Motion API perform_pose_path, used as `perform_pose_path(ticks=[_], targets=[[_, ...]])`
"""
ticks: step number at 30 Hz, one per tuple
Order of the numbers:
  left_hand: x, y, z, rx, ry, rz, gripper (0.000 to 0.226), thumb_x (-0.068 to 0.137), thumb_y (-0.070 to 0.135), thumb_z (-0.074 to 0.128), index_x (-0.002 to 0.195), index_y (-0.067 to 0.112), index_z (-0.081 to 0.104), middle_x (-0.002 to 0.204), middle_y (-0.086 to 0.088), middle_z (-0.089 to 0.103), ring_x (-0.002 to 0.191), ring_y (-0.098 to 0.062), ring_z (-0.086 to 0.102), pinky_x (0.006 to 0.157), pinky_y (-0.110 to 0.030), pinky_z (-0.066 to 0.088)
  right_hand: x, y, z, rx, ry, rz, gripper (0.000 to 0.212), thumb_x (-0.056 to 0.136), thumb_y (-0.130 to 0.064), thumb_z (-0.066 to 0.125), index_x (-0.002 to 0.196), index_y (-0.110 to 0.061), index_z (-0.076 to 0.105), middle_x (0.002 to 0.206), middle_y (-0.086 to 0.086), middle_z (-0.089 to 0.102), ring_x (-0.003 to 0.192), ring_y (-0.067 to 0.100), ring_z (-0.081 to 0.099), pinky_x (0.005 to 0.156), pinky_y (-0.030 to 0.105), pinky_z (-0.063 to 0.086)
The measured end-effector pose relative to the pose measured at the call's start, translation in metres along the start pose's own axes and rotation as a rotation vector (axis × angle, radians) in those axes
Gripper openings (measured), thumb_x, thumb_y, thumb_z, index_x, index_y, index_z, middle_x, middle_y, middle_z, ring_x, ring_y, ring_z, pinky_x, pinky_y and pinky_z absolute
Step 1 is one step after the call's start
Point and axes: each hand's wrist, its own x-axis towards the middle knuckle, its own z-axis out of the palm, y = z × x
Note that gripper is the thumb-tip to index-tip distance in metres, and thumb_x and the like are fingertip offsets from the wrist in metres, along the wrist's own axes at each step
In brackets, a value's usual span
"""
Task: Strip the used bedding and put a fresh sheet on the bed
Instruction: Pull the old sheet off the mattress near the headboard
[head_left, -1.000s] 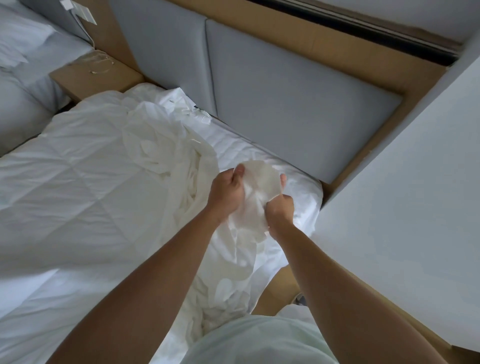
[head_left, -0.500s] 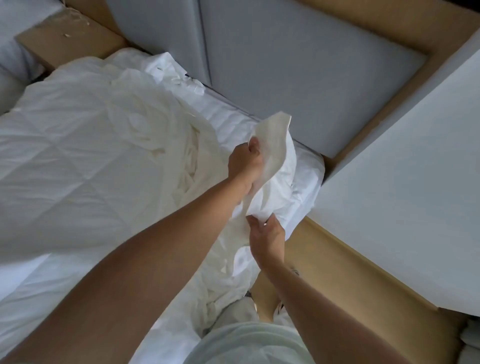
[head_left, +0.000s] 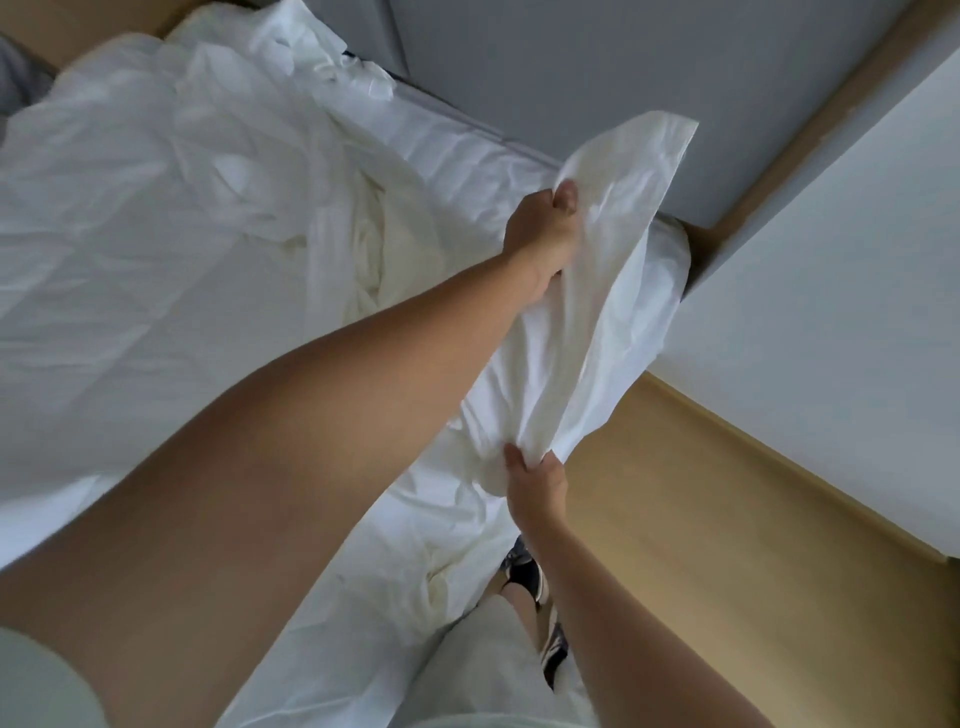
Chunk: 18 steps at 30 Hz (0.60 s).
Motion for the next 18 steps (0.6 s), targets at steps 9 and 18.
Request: perform_pose_path(ticks=[9, 18], targets=[[0.017, -0.085, -0.003, 0.156, -0.086, 0.187, 0.024, 0.103, 0.032, 0.050, 0.105, 0.017, 0.069, 0.106, 0.000, 0.070, 0.103, -0.022, 0.067, 0.086, -0.026, 0.051, 0.012, 0.050, 0.025, 0.368, -0.196, 0.150, 0.090, 0.060, -0.083, 0.070, 0.127, -0.025, 0.059, 0.113, -0.012, 0.069, 0.109, 0.009, 0.066, 0.080, 0.019, 0.047], [-0.189, -0.290, -0.072, 1.042, 0.229, 0.189, 0.071, 0.061, 0.058, 0.084, 0.117, 0.022, 0.058, 0.110, -0.007, 0.054, 0.108, -0.033, 0.051, 0.099, -0.041, 0.034, 0.033, 0.040, 0.030, 0.397, -0.236, -0.023, 0.081, 0.056, -0.067, 0.084, 0.127, -0.036, 0.061, 0.113, -0.013, 0.072, 0.106, 0.006, 0.067, 0.086, 0.024, 0.057]])
